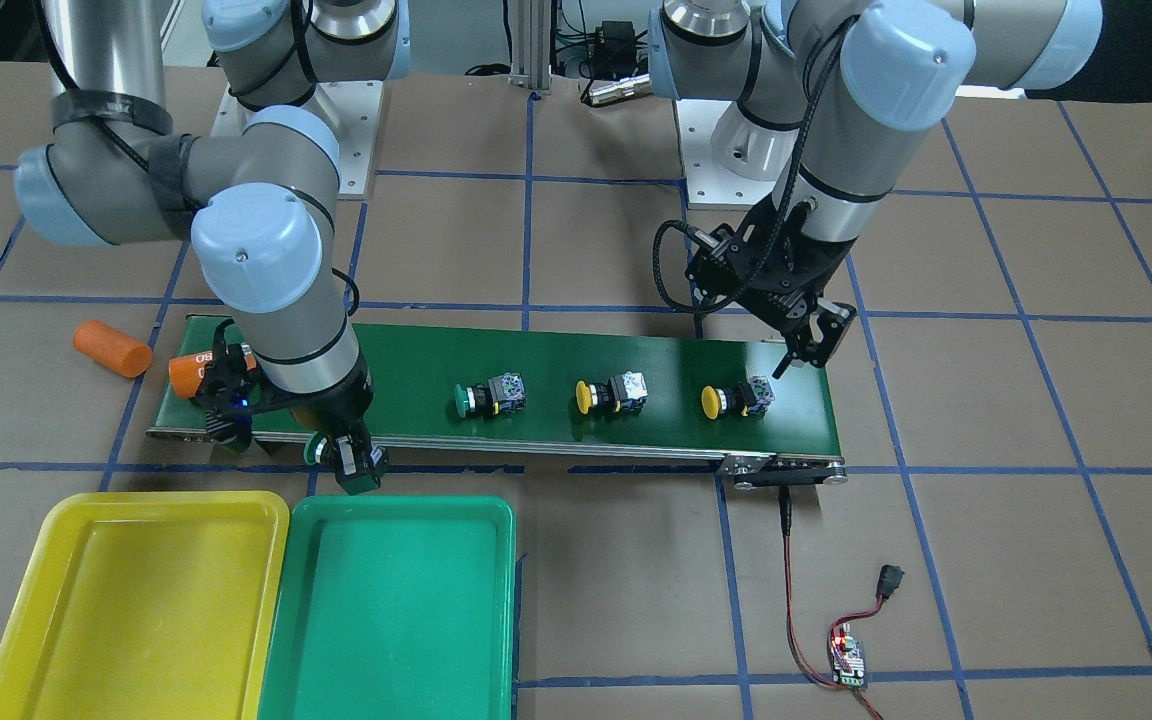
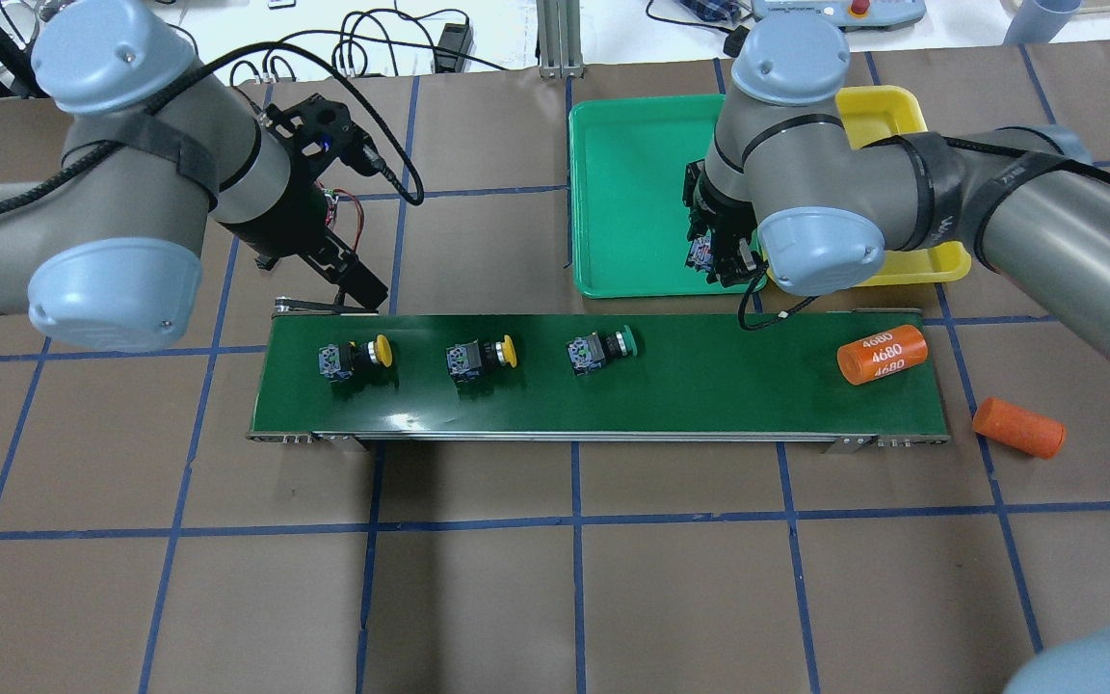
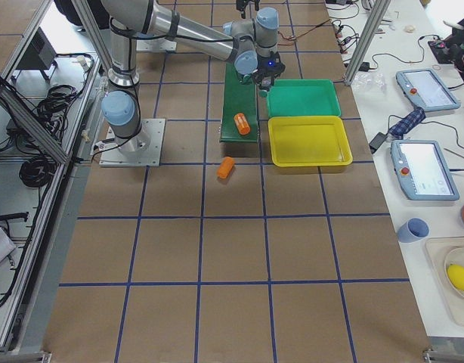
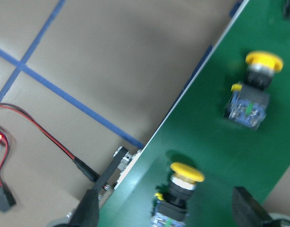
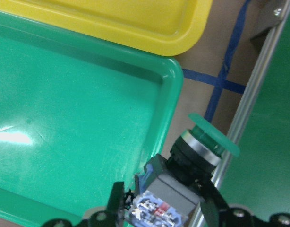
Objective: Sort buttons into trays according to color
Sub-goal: 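Drop green button into green tray with right gripper while left lifts away, then grasp the next green-capped button on the belt with the right gripper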
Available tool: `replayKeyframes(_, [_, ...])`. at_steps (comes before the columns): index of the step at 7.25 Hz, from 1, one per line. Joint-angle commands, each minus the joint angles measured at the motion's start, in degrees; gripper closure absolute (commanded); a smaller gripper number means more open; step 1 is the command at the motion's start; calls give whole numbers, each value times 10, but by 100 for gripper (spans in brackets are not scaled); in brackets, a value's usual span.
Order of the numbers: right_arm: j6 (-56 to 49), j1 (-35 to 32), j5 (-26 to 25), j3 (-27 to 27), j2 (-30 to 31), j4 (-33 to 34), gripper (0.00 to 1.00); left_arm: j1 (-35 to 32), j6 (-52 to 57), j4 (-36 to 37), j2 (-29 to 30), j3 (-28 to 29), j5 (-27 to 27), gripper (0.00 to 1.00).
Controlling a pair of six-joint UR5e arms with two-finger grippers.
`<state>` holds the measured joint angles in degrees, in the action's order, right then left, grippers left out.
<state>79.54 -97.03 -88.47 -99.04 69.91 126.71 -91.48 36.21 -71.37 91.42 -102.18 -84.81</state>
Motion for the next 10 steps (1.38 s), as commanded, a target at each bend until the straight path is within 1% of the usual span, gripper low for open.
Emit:
replayKeyframes(1, [4,-10,0,21,-63,69,100,-20,-233,-151,-22,75,-12,0])
replayKeyframes(2, [4,-14,0,27,-82,95,100,-20,-258,-185,-28,86,-26,0])
replayKeyframes(3, [-1,-14,-5,28,-86,99,87,-20,-258,-187,-31,87,-89,0])
replayKeyframes(4, [-3,-14,-4,28,-86,100,48,-20,-264,-187,-35,78,-91,0])
replayKeyframes(5, [-3,-14,0,27,-87,97,0,-21,-270,-187,-43,79,-88,0])
replayKeyframes(6, [-3,-15,0,23,-81,94,0,-23,-293,-185,-44,77,-89,0])
replayKeyframes(7, [-3,-17,0,17,-61,86,0,-24,-296,-184,-41,78,-90,0])
replayKeyframes(8, [-3,-25,0,2,-38,59,0,-24,-297,-183,-42,85,-88,0])
replayKeyframes(9, [1,-32,-1,-15,-6,43,0,-24,-301,-181,-40,79,-91,0])
replayKeyframes(10, [2,-40,-2,-38,35,-1,0,-23,-301,-179,-37,86,-90,0])
